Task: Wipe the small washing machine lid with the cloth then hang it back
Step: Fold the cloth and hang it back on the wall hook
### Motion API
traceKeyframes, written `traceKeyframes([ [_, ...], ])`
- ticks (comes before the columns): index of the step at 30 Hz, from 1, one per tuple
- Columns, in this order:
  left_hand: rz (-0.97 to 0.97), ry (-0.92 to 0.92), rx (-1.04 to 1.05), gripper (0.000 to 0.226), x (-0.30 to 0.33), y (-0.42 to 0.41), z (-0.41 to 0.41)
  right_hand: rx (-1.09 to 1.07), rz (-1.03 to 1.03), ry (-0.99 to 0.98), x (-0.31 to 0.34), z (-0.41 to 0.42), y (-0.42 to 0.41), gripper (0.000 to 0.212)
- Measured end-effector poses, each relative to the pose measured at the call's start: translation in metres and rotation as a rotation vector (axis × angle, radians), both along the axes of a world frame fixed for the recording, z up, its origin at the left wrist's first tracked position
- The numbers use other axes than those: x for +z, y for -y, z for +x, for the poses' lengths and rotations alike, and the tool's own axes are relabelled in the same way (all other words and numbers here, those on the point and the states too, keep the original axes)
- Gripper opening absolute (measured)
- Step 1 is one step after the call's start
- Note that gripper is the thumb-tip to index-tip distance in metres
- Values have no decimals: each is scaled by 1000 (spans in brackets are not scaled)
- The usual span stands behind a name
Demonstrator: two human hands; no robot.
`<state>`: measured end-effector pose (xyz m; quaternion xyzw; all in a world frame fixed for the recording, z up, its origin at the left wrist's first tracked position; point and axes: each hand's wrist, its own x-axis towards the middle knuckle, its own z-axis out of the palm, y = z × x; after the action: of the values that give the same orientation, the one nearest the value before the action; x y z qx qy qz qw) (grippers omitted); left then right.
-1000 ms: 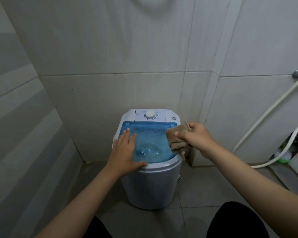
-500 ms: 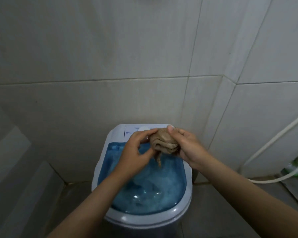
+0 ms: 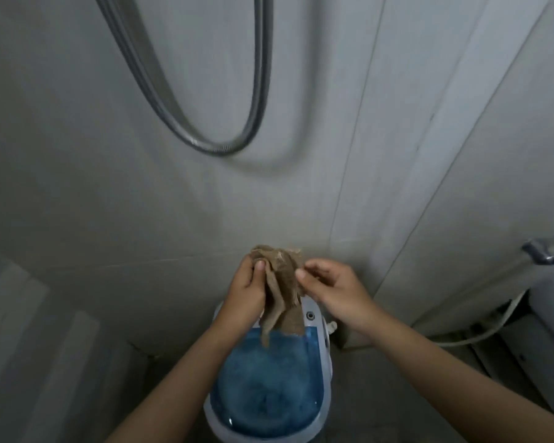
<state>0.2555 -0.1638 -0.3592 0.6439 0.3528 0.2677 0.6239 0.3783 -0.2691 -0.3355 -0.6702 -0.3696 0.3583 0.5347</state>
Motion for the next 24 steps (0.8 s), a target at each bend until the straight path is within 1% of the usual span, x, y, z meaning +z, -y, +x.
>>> traceKeyframes([
  [2, -23, -39, -42, 24, 51, 7, -2, 39, 46, 40, 50, -8, 1, 20],
  [4, 24, -105, -66, 22, 107, 10, -5, 38, 79, 84, 112, -16, 2, 21],
  [6, 51, -159, -44, 26, 154, 14, -11, 11, 108, 121, 165, -26, 6, 24],
  [7, 10, -161, -17, 30, 182, 16, -17, 3, 126, 132, 193, -30, 8, 24],
  [8, -81, -131, -1, 35, 210, 20, -22, -3, 135, 135, 217, -33, 8, 21],
  [10, -312, 5, -91, 55, 256, 27, -32, 13, 141, 124, 256, -39, 10, 6],
  [11, -387, 77, -135, 63, 275, 31, -38, 22, 139, 121, 273, -41, 10, 5],
  [12, -402, 119, -138, 66, 296, 34, -46, 31, 141, 125, 289, -43, 10, 6],
  [13, -354, 117, -109, 62, 314, 35, -55, 45, 146, 131, 305, -45, 10, 4],
  [16, -77, 30, -39, 29, 350, 34, -76, 44, 199, 98, 344, -54, 4, 21],
  [17, -2, 9, -8, 22, 359, 31, -85, 30, 220, 94, 357, -58, 2, 25],
  [18, 63, -16, 25, 20, 367, 28, -94, 25, 236, 114, 366, -62, 1, 30],
  [20, 179, -78, 70, 17, 381, 20, -113, 47, 269, 243, 380, -69, -3, 36],
  [21, 266, -107, 83, 11, 387, 15, -123, 69, 277, 354, 386, -73, -6, 36],
  [22, 397, -152, 106, 5, 391, 10, -133, 102, 274, 476, 389, -76, -10, 33],
  [24, 689, -247, 168, 22, 397, -3, -154, 194, 248, 688, 393, -86, -22, 31],
])
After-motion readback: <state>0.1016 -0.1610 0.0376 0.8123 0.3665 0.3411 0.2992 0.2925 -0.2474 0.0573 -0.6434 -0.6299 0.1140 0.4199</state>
